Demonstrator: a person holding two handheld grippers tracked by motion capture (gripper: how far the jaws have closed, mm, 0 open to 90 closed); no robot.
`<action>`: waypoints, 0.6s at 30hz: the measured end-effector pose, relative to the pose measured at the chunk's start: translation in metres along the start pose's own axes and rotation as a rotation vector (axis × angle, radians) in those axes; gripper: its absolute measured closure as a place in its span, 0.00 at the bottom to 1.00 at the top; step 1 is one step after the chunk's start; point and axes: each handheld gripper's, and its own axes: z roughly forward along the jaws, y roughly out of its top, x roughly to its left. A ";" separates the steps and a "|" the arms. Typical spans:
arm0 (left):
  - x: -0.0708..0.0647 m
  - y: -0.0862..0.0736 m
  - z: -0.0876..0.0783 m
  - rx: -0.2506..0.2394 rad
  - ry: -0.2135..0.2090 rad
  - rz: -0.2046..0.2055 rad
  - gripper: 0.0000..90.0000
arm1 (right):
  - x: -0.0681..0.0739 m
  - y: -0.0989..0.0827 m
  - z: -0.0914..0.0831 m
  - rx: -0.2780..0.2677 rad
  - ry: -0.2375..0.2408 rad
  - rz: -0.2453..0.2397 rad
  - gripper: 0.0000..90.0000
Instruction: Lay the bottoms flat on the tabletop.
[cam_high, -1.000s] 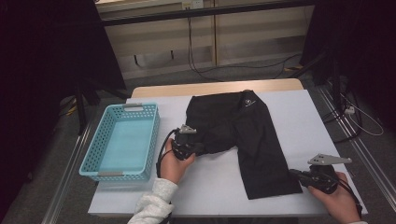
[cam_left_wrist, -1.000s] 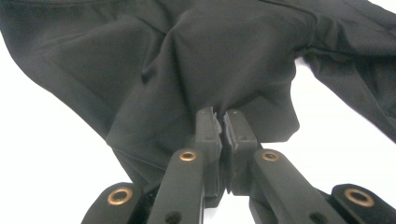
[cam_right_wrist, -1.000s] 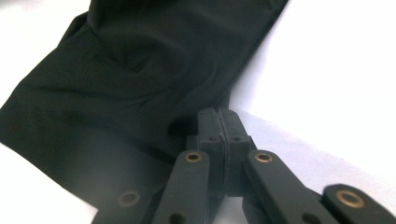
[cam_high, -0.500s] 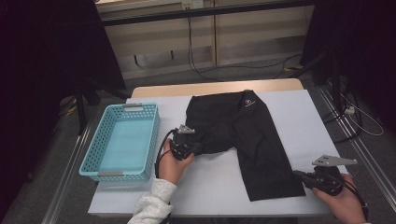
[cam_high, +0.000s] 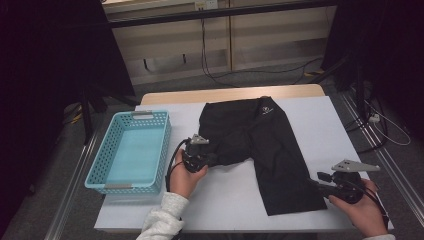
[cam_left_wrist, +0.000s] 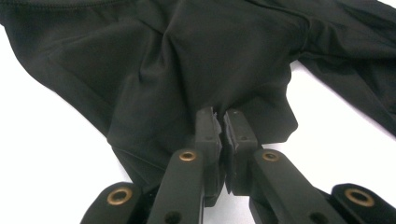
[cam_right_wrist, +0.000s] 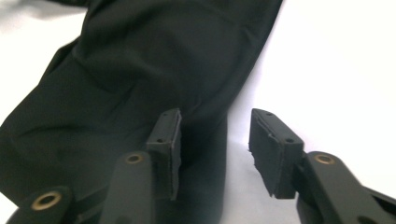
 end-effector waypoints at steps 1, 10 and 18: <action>0.000 0.000 0.000 0.001 -0.002 -0.001 0.95 | 0.000 0.001 -0.001 -0.010 -0.007 0.004 0.53; 0.001 0.001 -0.001 -0.004 -0.007 -0.012 0.95 | 0.002 0.002 0.003 -0.026 -0.025 0.029 0.39; 0.003 0.000 -0.007 -0.005 -0.016 -0.021 0.95 | 0.002 0.004 0.008 -0.038 -0.045 0.064 0.27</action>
